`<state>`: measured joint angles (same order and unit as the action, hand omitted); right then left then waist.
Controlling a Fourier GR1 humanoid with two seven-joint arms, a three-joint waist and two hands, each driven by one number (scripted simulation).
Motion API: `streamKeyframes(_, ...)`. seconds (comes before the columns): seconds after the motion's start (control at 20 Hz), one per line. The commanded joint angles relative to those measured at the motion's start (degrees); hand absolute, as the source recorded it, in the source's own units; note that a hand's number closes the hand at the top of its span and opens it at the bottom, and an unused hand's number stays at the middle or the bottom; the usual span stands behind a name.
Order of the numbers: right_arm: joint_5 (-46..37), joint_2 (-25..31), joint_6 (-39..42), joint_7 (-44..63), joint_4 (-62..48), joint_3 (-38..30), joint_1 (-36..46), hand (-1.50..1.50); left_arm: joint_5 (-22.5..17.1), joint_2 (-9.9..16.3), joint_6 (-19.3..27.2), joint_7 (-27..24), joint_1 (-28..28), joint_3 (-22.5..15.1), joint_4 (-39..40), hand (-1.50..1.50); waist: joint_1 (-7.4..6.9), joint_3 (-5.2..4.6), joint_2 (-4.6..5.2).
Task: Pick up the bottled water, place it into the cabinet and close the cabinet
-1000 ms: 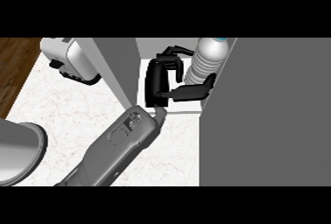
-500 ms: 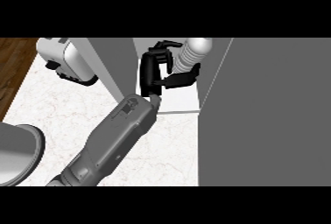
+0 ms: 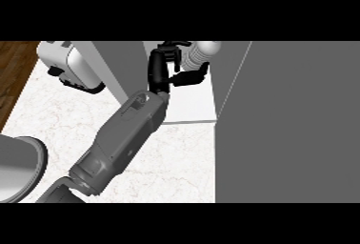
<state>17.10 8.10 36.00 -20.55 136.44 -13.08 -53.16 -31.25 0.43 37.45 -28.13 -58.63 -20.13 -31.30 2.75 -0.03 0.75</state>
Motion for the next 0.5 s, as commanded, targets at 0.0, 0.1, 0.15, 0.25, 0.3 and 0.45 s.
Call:
streamKeyframes(0.0,7.4,1.0,-0.1,3.9,6.6,-0.3,-2.0,-1.5,2.8,0.2,0.7,0.2,-5.4,0.0,7.8,-1.5,0.38,-0.03,0.22)
streamKeyframes(0.1,4.5,-0.1,-0.1,2.7,4.7,0.9,-0.2,-1.5,2.7,-0.4,-0.9,-0.9,-6.5,1.0,11.8,-1.5,0.88,-0.02,0.41)
streamKeyframes(0.15,6.1,-0.6,-0.9,3.6,6.0,0.9,-1.5,-1.5,3.2,1.7,-2.8,0.8,-7.9,0.6,12.3,-1.5,0.67,-0.03,0.32)
streamKeyframes(0.25,4.8,-0.2,-1.5,3.8,4.6,0.4,1.1,-1.5,4.4,0.0,-1.9,-2.9,-5.7,0.6,14.4,-1.5,-0.03,-0.02,0.17)
streamKeyframes(0.3,4.3,0.0,-1.5,4.5,4.1,1.0,1.3,-1.5,4.8,0.2,-1.6,-0.9,-9.0,0.8,16.0,-1.5,0.2,-0.01,0.23)
streamKeyframes(0.45,4.8,0.2,-1.8,5.6,4.9,1.1,1.7,-1.5,3.1,-0.4,-0.2,-0.8,-7.9,0.2,15.6,-1.5,0.83,-0.02,0.3)
